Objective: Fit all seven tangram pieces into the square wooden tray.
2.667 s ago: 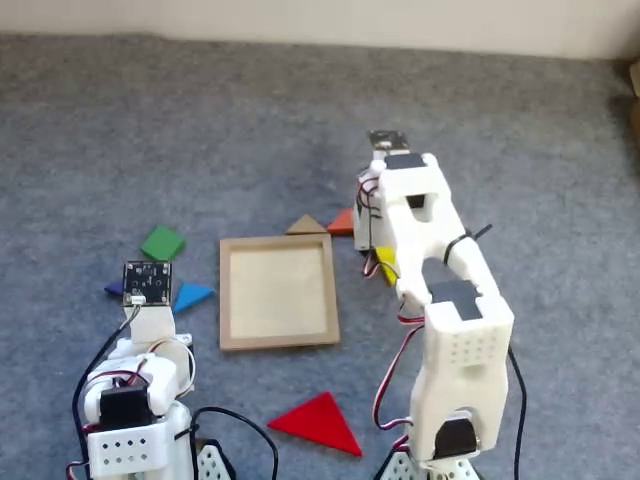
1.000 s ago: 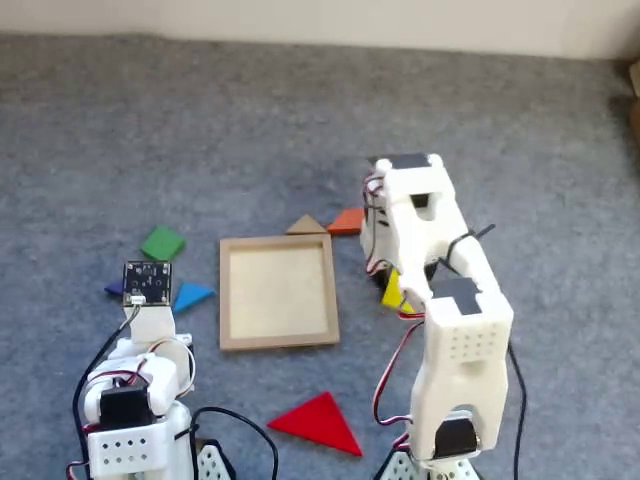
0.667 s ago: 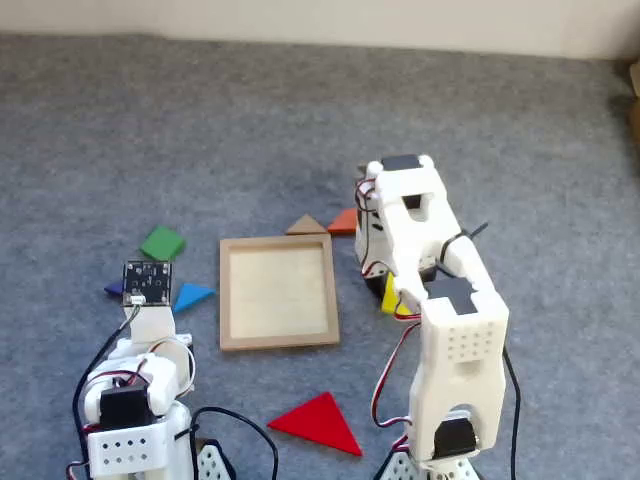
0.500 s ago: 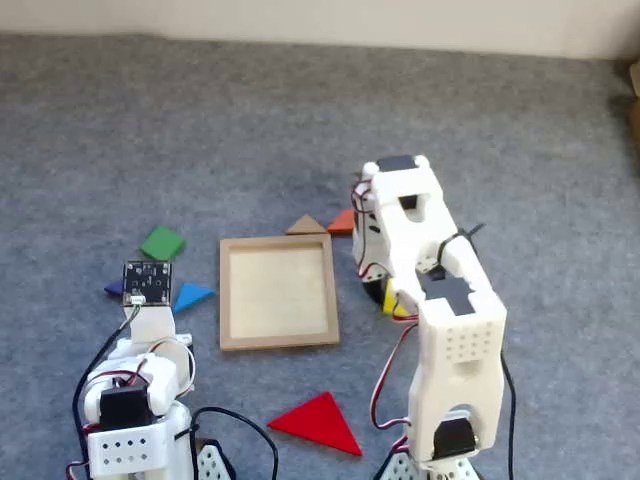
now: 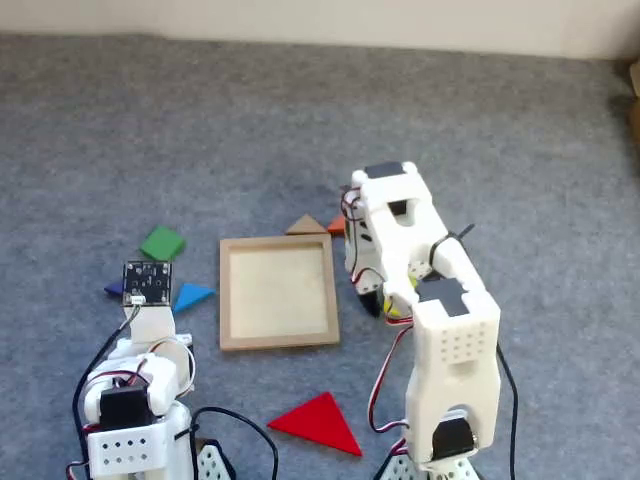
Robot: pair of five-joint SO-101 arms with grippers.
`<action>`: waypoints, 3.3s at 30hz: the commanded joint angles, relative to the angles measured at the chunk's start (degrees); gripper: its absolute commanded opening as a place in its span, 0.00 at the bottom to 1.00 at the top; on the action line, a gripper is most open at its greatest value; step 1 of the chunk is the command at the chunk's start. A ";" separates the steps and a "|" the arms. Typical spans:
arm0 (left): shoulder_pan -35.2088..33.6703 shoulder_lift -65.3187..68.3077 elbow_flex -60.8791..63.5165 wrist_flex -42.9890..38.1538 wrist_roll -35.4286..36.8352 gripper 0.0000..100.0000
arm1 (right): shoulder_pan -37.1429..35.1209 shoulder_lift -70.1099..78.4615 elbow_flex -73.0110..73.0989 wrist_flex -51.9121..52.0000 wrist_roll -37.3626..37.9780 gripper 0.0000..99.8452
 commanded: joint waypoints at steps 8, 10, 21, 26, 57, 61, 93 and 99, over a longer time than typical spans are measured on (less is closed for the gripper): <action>-0.66 -1.89 1.10 0.26 0.53 0.01 | -0.48 0.04 0.22 0.31 4.84 0.36; -0.66 -1.89 1.10 0.26 0.53 0.01 | -0.40 0.04 0.22 0.13 4.84 0.36; -0.66 -1.89 1.10 0.26 0.53 0.01 | 3.12 0.13 0.22 -3.65 4.92 0.26; -0.66 -1.89 1.10 0.26 0.53 0.01 | 3.30 0.04 0.22 -3.30 4.92 0.25; -0.66 -1.89 1.10 0.26 0.53 0.01 | -8.84 -11.65 -4.35 2.59 3.25 0.25; -0.66 -1.89 1.10 0.26 0.53 0.01 | -15.16 -11.65 -6.11 0.13 -2.55 0.25; -0.66 -1.89 1.10 0.26 0.53 0.01 | -23.87 -11.47 -3.56 -16.22 -38.86 0.32; -0.66 -1.89 1.10 0.26 0.53 0.01 | -26.24 -12.00 -3.56 -15.78 -34.64 0.42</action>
